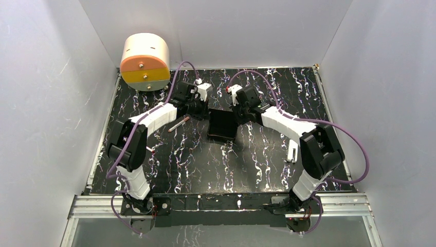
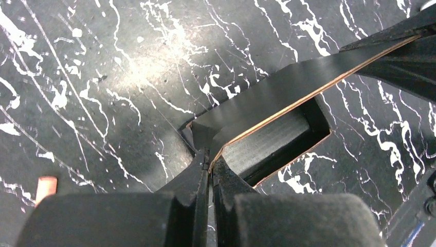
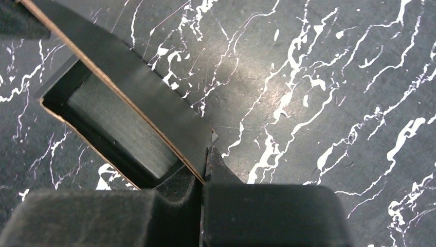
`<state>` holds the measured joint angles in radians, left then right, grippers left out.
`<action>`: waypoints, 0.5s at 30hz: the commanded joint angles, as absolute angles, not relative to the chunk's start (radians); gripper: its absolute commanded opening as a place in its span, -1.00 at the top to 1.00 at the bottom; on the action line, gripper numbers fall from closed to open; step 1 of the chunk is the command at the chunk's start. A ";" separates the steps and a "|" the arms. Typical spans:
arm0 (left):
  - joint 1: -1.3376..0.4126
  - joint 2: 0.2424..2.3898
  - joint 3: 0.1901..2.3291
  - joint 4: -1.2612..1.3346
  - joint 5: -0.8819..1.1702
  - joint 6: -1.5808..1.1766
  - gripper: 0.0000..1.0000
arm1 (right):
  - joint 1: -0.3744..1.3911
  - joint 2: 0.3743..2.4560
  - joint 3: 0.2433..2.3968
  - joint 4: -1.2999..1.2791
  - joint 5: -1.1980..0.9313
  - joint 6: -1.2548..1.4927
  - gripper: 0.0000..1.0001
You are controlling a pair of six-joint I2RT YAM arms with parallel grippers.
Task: Fold the paper box
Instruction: Close the paper box at the center of the board.
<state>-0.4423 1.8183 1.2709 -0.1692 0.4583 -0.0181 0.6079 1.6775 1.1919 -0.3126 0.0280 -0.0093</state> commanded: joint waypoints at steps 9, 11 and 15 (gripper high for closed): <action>-0.585 1.586 0.988 0.231 0.108 -0.366 1.00 | 0.696 1.608 1.095 -0.050 0.308 0.277 1.00; -0.608 1.564 0.944 0.292 0.052 -0.390 1.00 | 0.712 1.608 1.076 -0.026 0.344 0.319 0.98; -0.653 1.528 0.853 0.390 -0.055 -0.439 1.00 | 0.755 1.604 1.015 0.058 0.436 0.368 0.97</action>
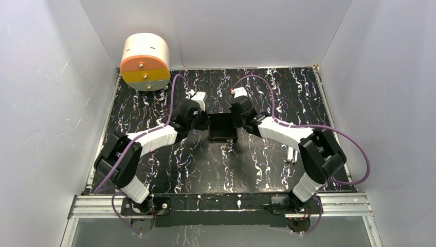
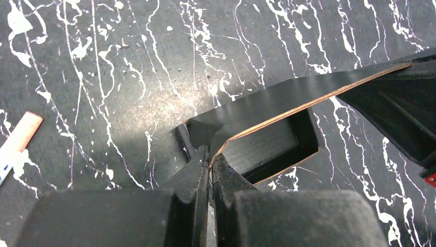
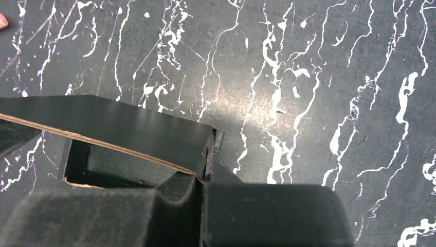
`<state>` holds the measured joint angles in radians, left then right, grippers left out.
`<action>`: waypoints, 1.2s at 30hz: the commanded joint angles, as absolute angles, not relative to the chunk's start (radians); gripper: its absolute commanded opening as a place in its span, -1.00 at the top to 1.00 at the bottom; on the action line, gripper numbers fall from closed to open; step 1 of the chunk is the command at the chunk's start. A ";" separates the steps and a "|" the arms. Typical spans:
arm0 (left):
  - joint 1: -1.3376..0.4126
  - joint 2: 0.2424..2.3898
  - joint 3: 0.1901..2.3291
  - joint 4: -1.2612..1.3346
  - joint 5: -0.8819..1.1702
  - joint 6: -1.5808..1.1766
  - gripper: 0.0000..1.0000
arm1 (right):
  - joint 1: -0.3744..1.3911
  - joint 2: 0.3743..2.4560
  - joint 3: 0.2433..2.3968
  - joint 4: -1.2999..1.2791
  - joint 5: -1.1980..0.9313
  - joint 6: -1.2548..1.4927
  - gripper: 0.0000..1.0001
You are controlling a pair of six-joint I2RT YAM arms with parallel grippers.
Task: Fold the paper box
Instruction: Close the paper box at the center of the board.
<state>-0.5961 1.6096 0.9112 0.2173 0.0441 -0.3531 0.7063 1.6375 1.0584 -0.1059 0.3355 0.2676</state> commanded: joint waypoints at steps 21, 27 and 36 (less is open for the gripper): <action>-0.759 1.494 0.675 0.586 -0.225 -0.550 1.00 | 0.900 1.567 0.857 0.161 0.707 0.586 0.98; -0.763 1.492 0.639 0.614 -0.218 -0.570 1.00 | 0.913 1.589 0.861 0.132 0.738 0.680 0.96; -0.766 1.486 0.609 0.643 -0.217 -0.611 1.00 | 0.942 1.592 0.854 0.116 0.784 0.747 0.95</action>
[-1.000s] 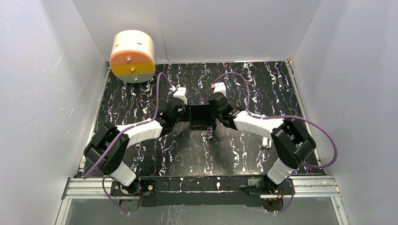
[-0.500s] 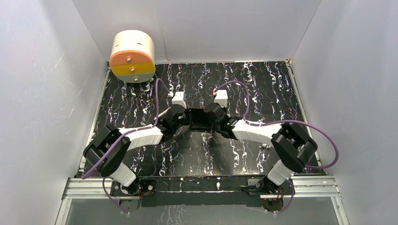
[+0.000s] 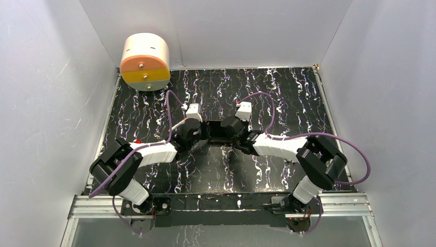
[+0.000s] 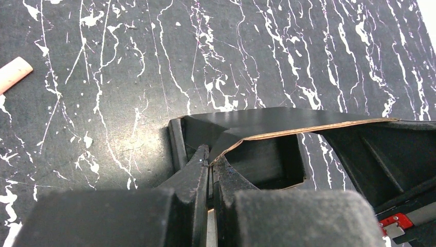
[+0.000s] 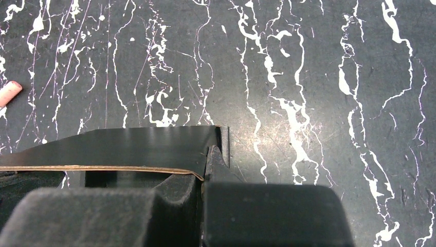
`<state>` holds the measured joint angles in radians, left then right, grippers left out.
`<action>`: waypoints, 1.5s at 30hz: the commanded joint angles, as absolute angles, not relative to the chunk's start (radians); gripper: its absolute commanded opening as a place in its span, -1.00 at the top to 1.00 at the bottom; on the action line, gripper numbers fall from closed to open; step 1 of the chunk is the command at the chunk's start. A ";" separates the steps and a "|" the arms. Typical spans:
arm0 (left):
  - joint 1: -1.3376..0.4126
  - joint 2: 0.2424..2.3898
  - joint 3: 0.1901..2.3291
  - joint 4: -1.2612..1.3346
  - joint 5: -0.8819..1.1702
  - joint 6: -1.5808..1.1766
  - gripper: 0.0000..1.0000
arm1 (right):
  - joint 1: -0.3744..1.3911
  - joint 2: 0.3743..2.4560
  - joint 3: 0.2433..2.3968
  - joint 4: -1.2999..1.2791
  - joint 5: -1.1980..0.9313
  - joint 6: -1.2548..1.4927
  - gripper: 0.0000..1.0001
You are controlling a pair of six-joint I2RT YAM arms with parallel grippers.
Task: Fold the paper box
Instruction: Close the paper box at the center of the board.
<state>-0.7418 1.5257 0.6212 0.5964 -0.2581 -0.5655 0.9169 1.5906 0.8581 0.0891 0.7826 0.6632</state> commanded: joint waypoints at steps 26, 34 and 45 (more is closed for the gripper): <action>-0.775 1.486 0.453 0.786 -0.252 -0.610 1.00 | 0.976 1.601 0.748 0.157 0.825 0.771 1.00; -0.775 1.479 0.417 0.825 -0.264 -0.589 1.00 | 0.983 1.570 0.656 0.270 0.822 0.676 1.00; -0.776 1.479 0.385 0.841 -0.253 -0.596 1.00 | 0.986 1.590 0.575 0.385 0.818 0.586 1.00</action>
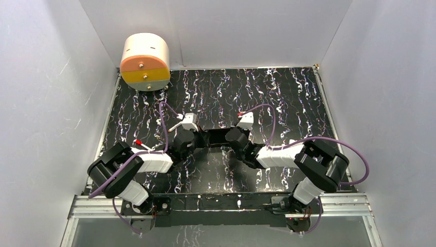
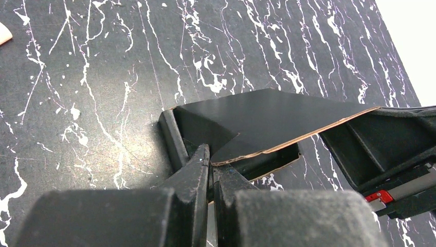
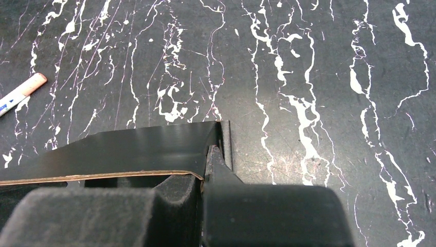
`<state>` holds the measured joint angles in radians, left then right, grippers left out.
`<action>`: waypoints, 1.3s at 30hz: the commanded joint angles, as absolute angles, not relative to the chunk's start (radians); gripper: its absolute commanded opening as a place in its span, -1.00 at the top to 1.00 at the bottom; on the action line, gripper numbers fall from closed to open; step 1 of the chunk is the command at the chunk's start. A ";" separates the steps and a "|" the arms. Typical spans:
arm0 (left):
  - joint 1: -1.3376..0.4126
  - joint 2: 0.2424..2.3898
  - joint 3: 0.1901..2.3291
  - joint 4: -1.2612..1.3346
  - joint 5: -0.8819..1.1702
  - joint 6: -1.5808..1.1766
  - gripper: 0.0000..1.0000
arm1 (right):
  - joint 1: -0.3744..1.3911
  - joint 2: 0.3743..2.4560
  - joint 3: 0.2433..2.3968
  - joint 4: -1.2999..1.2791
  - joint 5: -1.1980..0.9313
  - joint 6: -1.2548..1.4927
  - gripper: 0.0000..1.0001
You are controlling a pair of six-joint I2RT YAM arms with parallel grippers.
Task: Fold the paper box
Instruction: Close the paper box at the center of the board.
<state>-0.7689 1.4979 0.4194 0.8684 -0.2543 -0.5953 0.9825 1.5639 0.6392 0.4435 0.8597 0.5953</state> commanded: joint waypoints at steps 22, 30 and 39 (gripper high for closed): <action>-0.767 1.066 0.291 0.706 -0.204 -0.702 0.00 | 1.020 1.632 0.532 0.492 0.910 0.527 1.00; -0.678 1.076 0.519 0.421 -0.206 -0.704 -0.36 | 1.047 1.669 0.547 0.526 0.933 0.474 1.00; -0.571 1.283 0.629 0.451 -0.006 -0.791 -0.30 | 1.065 1.708 0.569 0.527 0.958 0.458 1.00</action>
<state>-0.5781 1.2316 0.5907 0.4587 -0.1059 -0.7471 1.0561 1.6451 0.5804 0.6659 0.9844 0.4797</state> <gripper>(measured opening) 0.668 0.047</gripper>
